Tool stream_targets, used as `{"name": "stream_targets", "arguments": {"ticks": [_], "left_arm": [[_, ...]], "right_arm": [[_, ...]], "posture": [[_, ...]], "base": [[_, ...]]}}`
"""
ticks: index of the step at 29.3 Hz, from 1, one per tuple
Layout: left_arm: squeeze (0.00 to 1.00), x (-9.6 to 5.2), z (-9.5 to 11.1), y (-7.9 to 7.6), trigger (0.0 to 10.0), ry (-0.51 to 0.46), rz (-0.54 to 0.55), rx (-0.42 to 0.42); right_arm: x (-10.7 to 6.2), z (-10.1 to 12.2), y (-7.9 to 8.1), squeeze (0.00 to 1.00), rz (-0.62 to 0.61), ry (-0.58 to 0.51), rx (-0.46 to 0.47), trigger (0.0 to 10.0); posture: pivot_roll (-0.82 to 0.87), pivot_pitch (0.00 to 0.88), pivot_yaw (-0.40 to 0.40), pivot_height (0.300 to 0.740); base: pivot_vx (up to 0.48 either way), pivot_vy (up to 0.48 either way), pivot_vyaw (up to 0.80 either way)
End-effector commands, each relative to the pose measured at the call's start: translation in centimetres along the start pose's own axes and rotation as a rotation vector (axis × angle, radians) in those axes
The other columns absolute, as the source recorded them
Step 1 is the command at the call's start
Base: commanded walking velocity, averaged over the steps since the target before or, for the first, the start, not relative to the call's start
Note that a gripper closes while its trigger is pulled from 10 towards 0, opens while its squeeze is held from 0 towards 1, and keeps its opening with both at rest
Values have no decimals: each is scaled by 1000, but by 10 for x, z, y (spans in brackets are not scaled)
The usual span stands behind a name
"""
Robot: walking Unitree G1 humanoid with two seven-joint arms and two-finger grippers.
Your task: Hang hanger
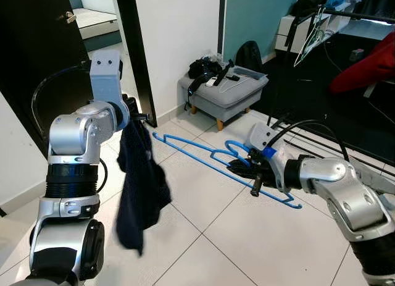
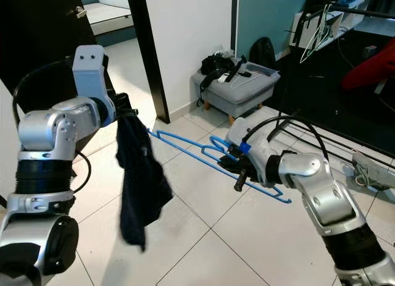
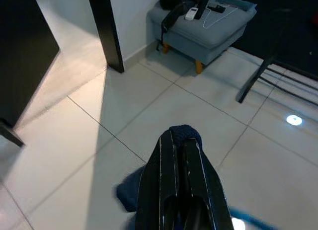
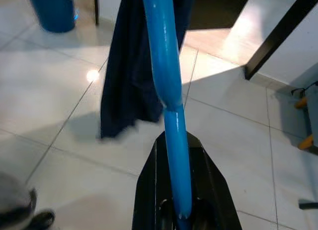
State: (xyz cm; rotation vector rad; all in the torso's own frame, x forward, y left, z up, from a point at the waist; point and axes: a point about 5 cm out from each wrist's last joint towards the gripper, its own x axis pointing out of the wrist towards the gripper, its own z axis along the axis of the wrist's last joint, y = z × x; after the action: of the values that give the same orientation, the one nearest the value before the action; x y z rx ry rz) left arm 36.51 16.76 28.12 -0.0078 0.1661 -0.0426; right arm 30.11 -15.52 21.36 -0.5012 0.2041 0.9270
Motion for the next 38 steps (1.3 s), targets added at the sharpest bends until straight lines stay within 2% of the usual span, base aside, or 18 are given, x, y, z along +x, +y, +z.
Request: {"name": "stream_targets", "arguments": {"ticks": [1,6,11,15,23,25,26,27,29,30,31,32,33,35,38], "left_arm": [[0,-3,2,4,10000,-8,22,27],[0,-6,1,0,10000,-7,11,26],[0,-8,3,-10,10000,-20,-31,4],[0,-12,6,-29,10000,-49,-111,-27],[0,-13,5,-45,10000,-71,-166,-30],[0,-13,5,-49,10000,-86,-173,-3],[0,-13,4,-53,10000,-104,-176,37],[0,-13,4,-53,10000,-104,-176,37],[0,-14,5,-56,10000,-162,-167,219],[0,-14,5,-56,10000,-162,-167,219],[0,-14,4,-57,10000,-192,-154,332],[0,-14,4,-57,10000,-192,-154,332],[0,-14,4,-56,10000,-246,-137,455],[0,-15,1,-56,10000,-301,-147,600],[0,-15,1,-57,10000,-317,-157,627]], "right_arm": [[1,5,-2,0,-13,-16,3,10000],[0,6,-7,0,-43,-17,13,10000],[-1,7,-11,0,-69,-19,24,10000],[0,7,-12,0,-85,-21,39,10000],[1,8,-12,0,-86,-27,46,10000],[2,9,-11,0,-83,-32,50,10000],[2,9,-11,0,-78,-36,54,10000],[2,9,-11,0,-78,-36,54,10000],[3,11,-9,0,-69,-48,62,10000],[3,11,-9,0,-69,-48,62,10000],[3,12,-9,0,-66,-54,67,10000],[3,12,-9,0,-66,-54,67,10000],[3,13,-8,0,-65,-59,72,10000],[3,13,-8,0,-66,-68,83,10000],[3,14,-8,0,-65,-71,87,10000]], "posture": [[-69,0,57,740],[-71,0,55,740],[-72,0,54,740],[-72,0,55,740],[-74,0,58,740],[-74,0,60,740],[-75,0,61,740],[-75,0,61,740],[-77,0,63,740],[-77,0,63,740],[-75,0,64,740],[-75,0,64,740],[-75,0,65,740],[-73,0,64,740],[-73,0,64,740]], "base": [[0,0,0],[0,0,0],[0,0,0],[0,0,0],[0,0,0],[0,0,0],[0,0,0],[0,0,0],[0,0,0],[0,0,0],[0,0,0],[0,0,0],[0,0,0],[0,0,0],[0,0,0]]}}
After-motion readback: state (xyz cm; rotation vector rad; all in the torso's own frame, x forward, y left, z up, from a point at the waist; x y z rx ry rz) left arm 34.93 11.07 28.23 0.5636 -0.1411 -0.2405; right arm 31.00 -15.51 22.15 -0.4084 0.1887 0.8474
